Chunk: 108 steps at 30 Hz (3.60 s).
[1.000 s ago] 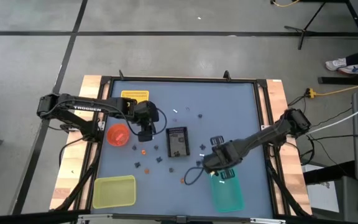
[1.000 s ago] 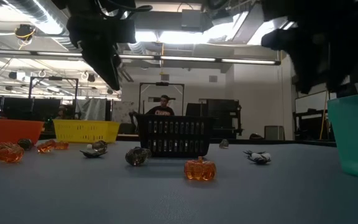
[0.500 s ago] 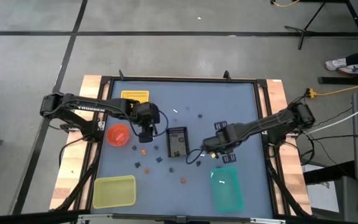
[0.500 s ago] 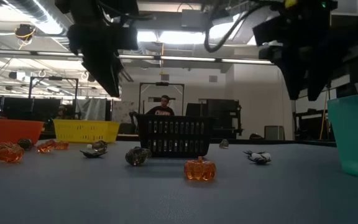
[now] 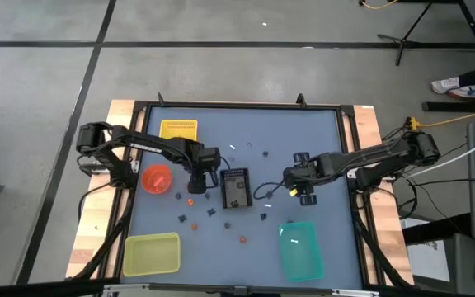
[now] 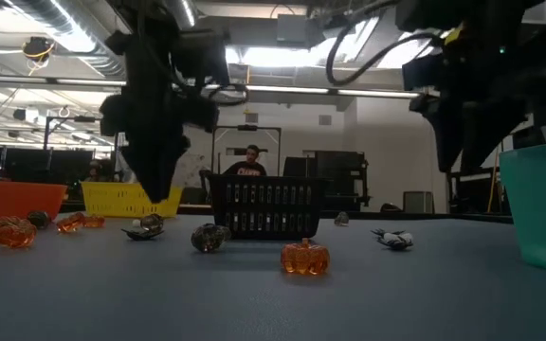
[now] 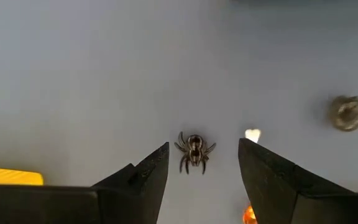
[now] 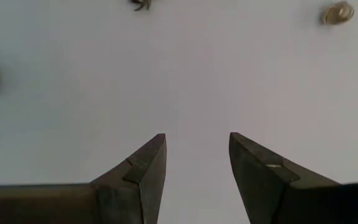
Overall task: Sort Halloween decoration
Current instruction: Put the black spider toy into the black bin
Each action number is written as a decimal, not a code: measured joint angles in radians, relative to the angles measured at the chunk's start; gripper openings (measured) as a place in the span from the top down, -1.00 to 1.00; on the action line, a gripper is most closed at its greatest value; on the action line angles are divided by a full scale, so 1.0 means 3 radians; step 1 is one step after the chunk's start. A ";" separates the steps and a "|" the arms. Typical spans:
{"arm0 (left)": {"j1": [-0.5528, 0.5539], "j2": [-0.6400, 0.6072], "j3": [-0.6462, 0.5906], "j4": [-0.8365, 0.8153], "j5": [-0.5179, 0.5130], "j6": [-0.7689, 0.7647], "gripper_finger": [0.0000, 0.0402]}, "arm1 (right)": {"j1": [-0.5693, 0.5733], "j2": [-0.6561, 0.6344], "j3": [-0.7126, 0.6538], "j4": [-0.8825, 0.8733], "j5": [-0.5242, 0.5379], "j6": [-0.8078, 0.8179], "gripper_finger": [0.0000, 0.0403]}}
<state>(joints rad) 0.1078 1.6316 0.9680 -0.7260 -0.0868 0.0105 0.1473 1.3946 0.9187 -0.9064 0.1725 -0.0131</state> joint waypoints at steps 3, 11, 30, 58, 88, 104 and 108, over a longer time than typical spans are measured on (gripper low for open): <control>0.0005 0.0085 0.0000 -0.0026 -0.0001 0.0012 0.12 | -0.0062 -0.0002 -0.0068 0.0062 -0.0008 -0.0005 0.13; 0.0022 0.0174 -0.0001 -0.0076 -0.0004 0.0088 0.12 | -0.0106 0.0000 -0.0110 0.0254 -0.0024 -0.0289 0.13; 0.0164 0.0173 -0.0001 -0.0069 0.0012 0.0088 0.12 | -0.0100 0.0003 -0.0110 0.0428 -0.0026 -0.0336 0.13; 0.0165 0.0168 -0.0240 0.0240 0.0125 0.0088 0.12 | -0.0100 0.0003 -0.0110 0.0441 -0.0028 -0.0335 0.13; 0.0163 0.0171 -0.0239 0.0242 0.0189 0.0076 0.58 | -0.0100 0.0003 -0.0109 0.0452 -0.0029 -0.0336 0.13; 0.0163 0.0171 -0.0238 0.0241 0.0185 -0.0024 0.58 | -0.0100 0.0003 -0.0109 0.0451 -0.0028 -0.0336 0.13; 0.0163 0.0176 -0.0190 0.0206 0.0174 -0.0025 0.58 | -0.0099 0.0003 -0.0109 0.0451 -0.0028 -0.0335 0.13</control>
<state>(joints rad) 0.1566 1.6844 0.9110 -0.6643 -0.0347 0.0029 0.1176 1.3956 0.8860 -0.7712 0.1642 -0.1137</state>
